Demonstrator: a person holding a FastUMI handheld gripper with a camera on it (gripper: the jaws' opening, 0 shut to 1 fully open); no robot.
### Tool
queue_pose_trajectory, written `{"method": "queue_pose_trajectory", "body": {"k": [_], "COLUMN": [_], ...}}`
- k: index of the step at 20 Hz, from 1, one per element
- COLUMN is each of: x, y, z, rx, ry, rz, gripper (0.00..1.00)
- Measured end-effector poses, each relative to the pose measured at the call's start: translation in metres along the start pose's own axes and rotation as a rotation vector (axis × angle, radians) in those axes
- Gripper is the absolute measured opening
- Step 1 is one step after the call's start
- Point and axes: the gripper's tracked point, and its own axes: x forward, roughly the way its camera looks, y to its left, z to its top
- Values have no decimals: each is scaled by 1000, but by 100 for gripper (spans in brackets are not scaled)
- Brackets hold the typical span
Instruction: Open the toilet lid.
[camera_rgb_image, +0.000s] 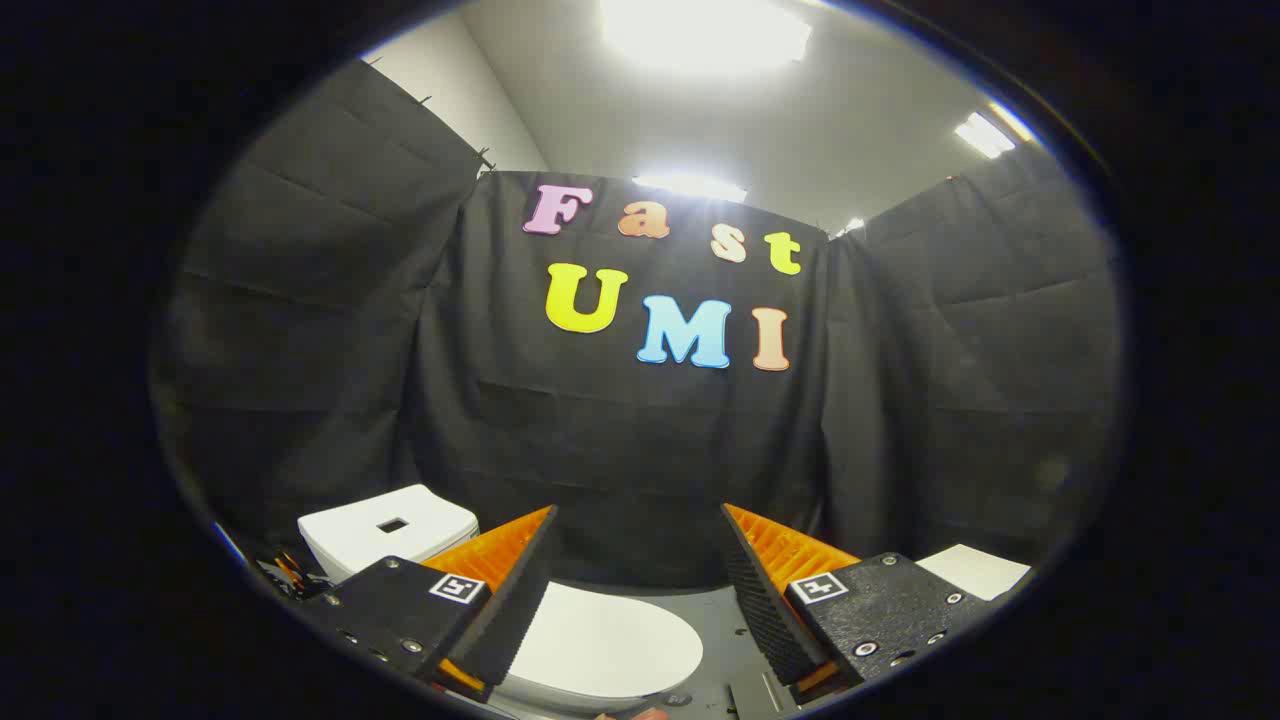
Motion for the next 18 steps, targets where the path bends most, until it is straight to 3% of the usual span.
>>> {"method": "queue_pose_trajectory", "body": {"k": [7, 12, 18], "x": [-1, 1, 1], "y": [-34, -49, -65], "z": [-8, -15, -22], "rx": [3, 75, 65], "ry": [11, 9, 12], "rz": [-67, -73, -105], "gripper": [95, 95, 95]}}
